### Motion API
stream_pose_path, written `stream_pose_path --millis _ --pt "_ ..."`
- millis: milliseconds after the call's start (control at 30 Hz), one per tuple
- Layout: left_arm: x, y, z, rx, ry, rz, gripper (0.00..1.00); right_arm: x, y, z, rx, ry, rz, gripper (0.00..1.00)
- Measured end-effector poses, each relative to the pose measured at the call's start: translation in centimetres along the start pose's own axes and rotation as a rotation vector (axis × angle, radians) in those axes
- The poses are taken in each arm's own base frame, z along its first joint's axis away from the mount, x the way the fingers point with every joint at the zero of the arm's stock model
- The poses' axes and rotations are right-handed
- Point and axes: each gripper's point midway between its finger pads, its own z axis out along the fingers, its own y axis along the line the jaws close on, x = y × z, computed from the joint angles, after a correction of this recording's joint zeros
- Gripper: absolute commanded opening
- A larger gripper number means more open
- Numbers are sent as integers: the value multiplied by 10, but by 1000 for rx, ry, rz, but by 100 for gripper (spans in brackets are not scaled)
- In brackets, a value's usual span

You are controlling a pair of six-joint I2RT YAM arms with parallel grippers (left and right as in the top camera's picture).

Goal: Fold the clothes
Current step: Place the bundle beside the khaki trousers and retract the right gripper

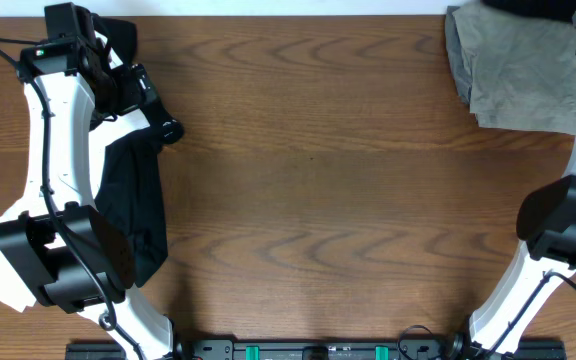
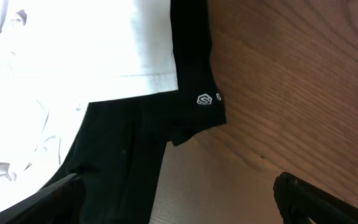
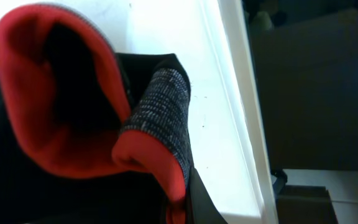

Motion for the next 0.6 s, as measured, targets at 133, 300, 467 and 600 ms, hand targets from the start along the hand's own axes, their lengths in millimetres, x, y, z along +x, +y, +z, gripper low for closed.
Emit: stream_pose_path --millis 133,300,467,600 --pt "-2 0 0 2 -6 -1 98 9 4 13 6 -18 -8 1" --pt "-3 -1 0 3 -12 -17 98 17 11 28 16 -32 -15 1" --pt "-3 -1 0 3 -12 -19 98 18 16 45 45 -54 -24 1" --pt "-3 -1 0 3 -12 -19 98 21 22 55 58 -60 -26 1"
